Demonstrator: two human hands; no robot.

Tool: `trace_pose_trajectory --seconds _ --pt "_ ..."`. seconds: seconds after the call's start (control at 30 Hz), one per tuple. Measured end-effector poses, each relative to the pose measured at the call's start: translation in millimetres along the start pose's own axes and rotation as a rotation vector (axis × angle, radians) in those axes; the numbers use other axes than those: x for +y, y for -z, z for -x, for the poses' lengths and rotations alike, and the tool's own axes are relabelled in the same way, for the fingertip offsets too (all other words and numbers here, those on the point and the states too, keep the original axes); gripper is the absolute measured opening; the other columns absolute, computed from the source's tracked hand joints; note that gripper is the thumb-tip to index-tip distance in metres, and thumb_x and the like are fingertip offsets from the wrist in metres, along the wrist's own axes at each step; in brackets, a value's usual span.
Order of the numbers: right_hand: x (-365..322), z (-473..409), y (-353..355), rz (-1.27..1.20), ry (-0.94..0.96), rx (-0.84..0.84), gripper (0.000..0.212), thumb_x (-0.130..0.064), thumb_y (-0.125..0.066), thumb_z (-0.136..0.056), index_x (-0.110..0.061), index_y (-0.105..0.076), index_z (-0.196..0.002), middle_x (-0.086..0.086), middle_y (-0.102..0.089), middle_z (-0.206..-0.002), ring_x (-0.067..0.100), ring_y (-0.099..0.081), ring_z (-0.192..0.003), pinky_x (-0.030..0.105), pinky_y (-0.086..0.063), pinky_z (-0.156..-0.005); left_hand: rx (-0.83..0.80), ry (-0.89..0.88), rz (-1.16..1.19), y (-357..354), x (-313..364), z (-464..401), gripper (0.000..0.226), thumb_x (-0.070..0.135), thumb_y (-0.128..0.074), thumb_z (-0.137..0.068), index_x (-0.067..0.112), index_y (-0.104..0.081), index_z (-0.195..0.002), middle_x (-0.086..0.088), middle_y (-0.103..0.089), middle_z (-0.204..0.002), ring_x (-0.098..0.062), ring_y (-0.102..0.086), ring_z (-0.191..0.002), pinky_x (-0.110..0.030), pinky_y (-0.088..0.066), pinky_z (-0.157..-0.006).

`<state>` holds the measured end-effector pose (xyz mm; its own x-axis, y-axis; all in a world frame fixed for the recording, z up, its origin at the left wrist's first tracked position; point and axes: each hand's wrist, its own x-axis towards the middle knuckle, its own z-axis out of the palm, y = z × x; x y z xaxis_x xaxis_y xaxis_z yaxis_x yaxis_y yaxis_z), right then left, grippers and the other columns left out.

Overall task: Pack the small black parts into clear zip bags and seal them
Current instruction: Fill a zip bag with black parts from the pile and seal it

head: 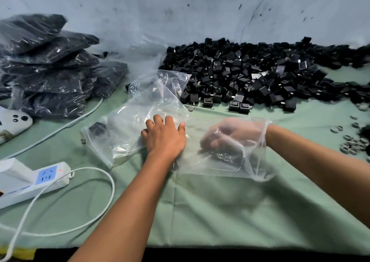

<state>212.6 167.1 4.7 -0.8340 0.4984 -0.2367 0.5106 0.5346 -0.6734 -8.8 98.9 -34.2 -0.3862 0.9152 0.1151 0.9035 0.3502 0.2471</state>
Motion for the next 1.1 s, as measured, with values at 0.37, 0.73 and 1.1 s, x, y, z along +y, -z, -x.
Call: trace_pose_trajectory --seconds 0.37,0.73,1.1 --pt "76.7 85.9 74.2 -0.207 -0.58 0.482 0.013 -0.007 -0.065 -0.098 -0.009 -0.077 -0.096 0.016 -0.077 -0.089 0.017 -0.072 -0.06 0.022 -0.051 -0.047 -0.044 0.063 -0.047 2.0 4.9 0.9 0.063 0.061 -0.034 -0.102 0.014 -0.045 -0.142 -0.017 -0.037 -0.148 -0.038 -0.033 -0.136 -0.051 -0.03 -0.11" --pt "75.3 19.3 40.1 0.384 -0.355 0.609 0.047 -0.021 -0.072 -0.095 -0.027 -0.059 -0.14 0.001 -0.051 -0.133 0.02 -0.056 -0.106 0.037 -0.048 -0.096 -0.003 0.077 -0.055 2.2 6.8 2.1 0.063 0.063 -0.032 -0.102 0.014 -0.052 -0.134 -0.019 -0.043 -0.142 -0.04 -0.039 -0.132 -0.052 -0.033 -0.106" --pt "58.4 75.9 51.6 -0.143 -0.404 0.87 0.023 -0.016 -0.064 -0.099 -0.008 -0.07 -0.121 0.011 -0.065 -0.094 0.023 -0.063 -0.082 0.037 -0.053 -0.078 0.127 0.222 -0.097 21.6 26.2 8.0 0.068 0.066 -0.032 -0.101 0.012 -0.058 -0.132 -0.022 -0.05 -0.138 -0.039 -0.04 -0.13 -0.052 -0.03 -0.107"
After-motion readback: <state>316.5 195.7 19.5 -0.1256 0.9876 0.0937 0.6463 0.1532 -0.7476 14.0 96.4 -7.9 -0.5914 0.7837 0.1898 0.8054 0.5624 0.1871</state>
